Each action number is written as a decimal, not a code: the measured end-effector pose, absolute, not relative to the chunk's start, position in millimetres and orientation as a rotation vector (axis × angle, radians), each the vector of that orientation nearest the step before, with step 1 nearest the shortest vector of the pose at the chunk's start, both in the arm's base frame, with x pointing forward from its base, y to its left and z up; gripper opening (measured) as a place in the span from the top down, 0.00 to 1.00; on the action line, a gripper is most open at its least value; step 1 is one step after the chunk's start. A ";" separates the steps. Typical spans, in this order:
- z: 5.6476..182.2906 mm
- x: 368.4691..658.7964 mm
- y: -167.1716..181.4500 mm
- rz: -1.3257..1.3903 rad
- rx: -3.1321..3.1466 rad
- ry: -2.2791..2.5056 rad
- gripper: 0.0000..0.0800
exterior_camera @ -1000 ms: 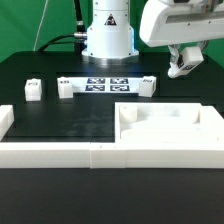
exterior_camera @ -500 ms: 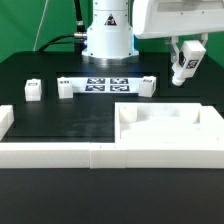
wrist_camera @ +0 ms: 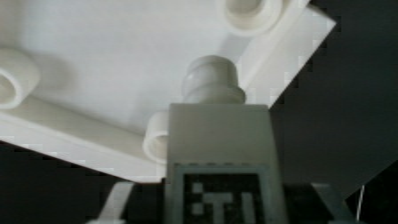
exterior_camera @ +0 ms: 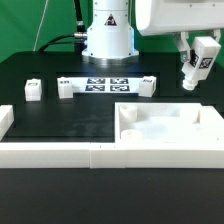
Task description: Assemble one leg
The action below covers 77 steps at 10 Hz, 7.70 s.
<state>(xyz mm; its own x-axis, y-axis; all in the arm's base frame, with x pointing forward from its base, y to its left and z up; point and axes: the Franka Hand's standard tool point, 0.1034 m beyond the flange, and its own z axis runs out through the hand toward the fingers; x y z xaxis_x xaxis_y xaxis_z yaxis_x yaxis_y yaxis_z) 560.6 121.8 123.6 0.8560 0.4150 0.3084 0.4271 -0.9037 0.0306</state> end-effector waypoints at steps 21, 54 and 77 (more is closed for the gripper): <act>76.7 635.6 123.3 -0.712 -2.918 -0.730 0.64; 92.1 625.8 125.2 -0.154 -2.995 -0.607 0.19; 79.2 631.1 118.9 -0.164 -2.920 0.721 0.63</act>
Offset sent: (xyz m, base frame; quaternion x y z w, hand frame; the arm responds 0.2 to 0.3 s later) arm 0.0000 0.0000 0.0000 0.0000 0.0000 0.0000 1.0000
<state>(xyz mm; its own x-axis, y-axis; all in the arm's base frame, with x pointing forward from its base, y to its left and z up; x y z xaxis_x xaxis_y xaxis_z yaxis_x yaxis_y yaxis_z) 631.1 118.9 79.2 0.8801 -0.4690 0.0743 -0.4549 -0.8776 -0.1515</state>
